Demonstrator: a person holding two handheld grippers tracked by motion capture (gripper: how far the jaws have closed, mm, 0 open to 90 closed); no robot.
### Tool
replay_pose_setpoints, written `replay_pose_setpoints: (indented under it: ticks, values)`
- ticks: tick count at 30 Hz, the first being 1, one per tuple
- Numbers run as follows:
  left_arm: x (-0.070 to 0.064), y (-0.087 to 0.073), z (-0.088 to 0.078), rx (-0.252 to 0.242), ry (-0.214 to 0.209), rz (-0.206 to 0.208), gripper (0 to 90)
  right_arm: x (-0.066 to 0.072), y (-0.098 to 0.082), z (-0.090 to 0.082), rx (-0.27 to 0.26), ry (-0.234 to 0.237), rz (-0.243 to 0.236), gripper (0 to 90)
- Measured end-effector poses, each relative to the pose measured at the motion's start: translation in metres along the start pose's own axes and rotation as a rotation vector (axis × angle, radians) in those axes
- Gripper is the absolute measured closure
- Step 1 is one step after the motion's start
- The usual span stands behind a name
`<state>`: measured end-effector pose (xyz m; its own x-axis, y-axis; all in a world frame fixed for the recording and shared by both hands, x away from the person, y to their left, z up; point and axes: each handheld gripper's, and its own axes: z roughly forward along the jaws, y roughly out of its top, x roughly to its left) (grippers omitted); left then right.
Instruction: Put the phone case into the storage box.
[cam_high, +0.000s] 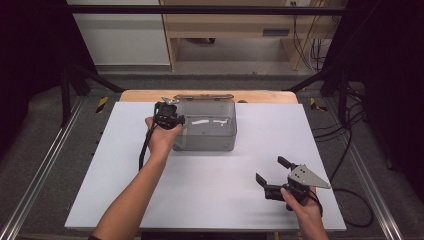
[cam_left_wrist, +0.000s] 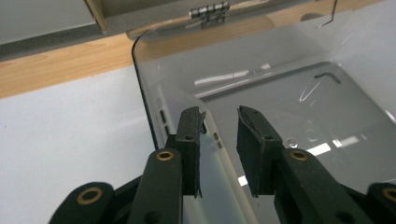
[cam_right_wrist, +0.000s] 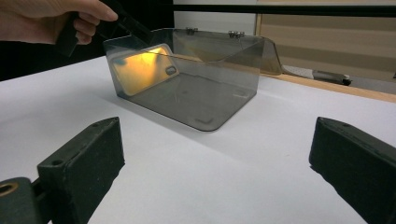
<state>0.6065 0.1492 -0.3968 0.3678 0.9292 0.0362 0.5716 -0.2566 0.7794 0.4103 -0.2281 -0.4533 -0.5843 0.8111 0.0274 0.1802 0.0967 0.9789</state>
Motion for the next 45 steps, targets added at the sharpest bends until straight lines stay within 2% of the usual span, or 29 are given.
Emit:
replay_pose_setpoints:
  ticks: [6,20,25,29,33,35,45]
  values:
    - [0.0,0.002,-0.006,-0.035,-0.005,0.0,69.8,0.0,0.0,0.0,-0.001,0.001,0.0,3.5]
    - [0.003,0.004,-0.013,-0.08,-0.008,-0.002,68.1,0.0,0.0,0.0,-0.004,-0.002,0.003,3.5]
    - [0.003,0.005,-0.015,-0.117,-0.012,0.004,60.4,0.0,0.0,0.0,-0.004,-0.001,0.003,3.5]
    - [0.005,0.005,-0.017,-0.154,-0.013,0.0,49.4,0.0,0.0,0.0,-0.004,-0.002,0.002,3.5]
    - [0.008,0.005,-0.019,-0.19,-0.024,-0.01,42.3,0.0,0.0,0.0,-0.003,-0.002,0.002,3.5]
    - [0.008,0.005,-0.02,-0.207,-0.013,-0.009,36.8,0.0,0.0,0.0,-0.003,-0.001,0.002,3.5]
    - [0.011,0.004,-0.025,-0.265,-0.019,-0.023,22.6,0.0,0.0,0.0,-0.003,-0.002,0.0,3.5]
